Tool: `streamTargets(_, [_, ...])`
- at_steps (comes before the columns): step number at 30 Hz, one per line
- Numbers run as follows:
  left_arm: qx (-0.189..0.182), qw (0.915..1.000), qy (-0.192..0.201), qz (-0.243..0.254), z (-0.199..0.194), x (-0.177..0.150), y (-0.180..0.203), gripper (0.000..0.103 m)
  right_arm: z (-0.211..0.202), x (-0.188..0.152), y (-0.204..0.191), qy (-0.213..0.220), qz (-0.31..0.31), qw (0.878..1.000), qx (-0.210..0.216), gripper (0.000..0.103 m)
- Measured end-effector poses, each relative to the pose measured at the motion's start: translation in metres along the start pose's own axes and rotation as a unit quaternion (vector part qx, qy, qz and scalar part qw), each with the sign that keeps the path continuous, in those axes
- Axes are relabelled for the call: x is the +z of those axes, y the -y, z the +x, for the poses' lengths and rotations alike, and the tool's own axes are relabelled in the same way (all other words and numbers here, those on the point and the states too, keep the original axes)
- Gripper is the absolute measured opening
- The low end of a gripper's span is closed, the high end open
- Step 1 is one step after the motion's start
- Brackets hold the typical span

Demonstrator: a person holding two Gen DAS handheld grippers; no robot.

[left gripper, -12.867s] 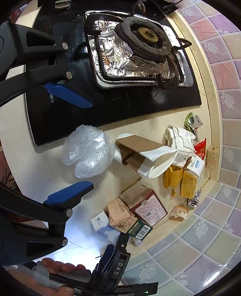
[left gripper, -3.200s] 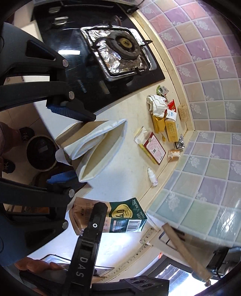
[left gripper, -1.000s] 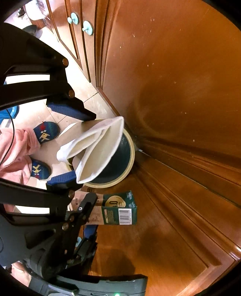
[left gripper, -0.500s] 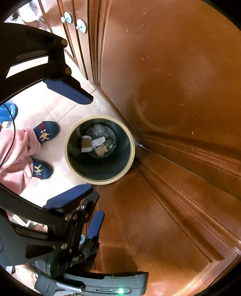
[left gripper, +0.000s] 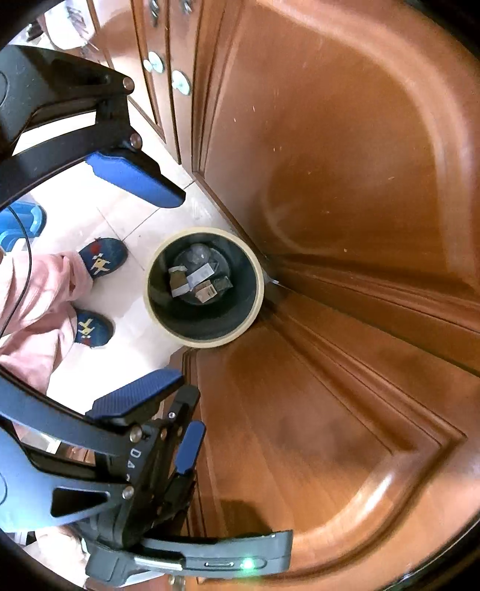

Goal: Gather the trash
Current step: 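Open both tools to drop the cup and box into the bin, then raise both tools back toward the counter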

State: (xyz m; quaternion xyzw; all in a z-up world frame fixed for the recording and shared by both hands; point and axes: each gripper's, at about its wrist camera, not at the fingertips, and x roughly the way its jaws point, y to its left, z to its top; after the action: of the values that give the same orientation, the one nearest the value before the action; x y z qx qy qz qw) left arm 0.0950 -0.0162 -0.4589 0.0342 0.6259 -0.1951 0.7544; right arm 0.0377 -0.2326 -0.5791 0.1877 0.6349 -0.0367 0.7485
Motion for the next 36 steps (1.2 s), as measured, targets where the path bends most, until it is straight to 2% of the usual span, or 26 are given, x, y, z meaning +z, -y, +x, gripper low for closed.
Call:
streamTargets(10, [0.003,0.9993,0.031,-0.023,-0.097,-0.008,0.02,0.087,-0.097,-0.013,-0.034,0.012,-0.037,0.999,0.02,0.054])
streamTargets(18, [0.01,0.9965,0.076,-0.033,-0.194,-0.019,0.036,0.087,-0.189,-0.018,-0.059,0.041,-0.068,0.996,0.04,0.054])
streamTargets(23, [0.029,0.9936,0.106,-0.027,-0.248,-0.023,0.046,0.087,-0.242,-0.021,-0.07,0.064,-0.087,0.992,0.06,0.054])
streamTargets(30, [0.047,0.9881,0.142,-0.036,-0.304,-0.022,0.059,0.087,-0.307,-0.02,-0.074,0.1,-0.111,0.986,0.081,0.054])
streamTargets(36, [0.06,0.982,0.172,-0.049,-0.343,-0.01,0.067,0.087,-0.361,-0.003,-0.075,0.136,-0.135,0.977,0.094,0.056])
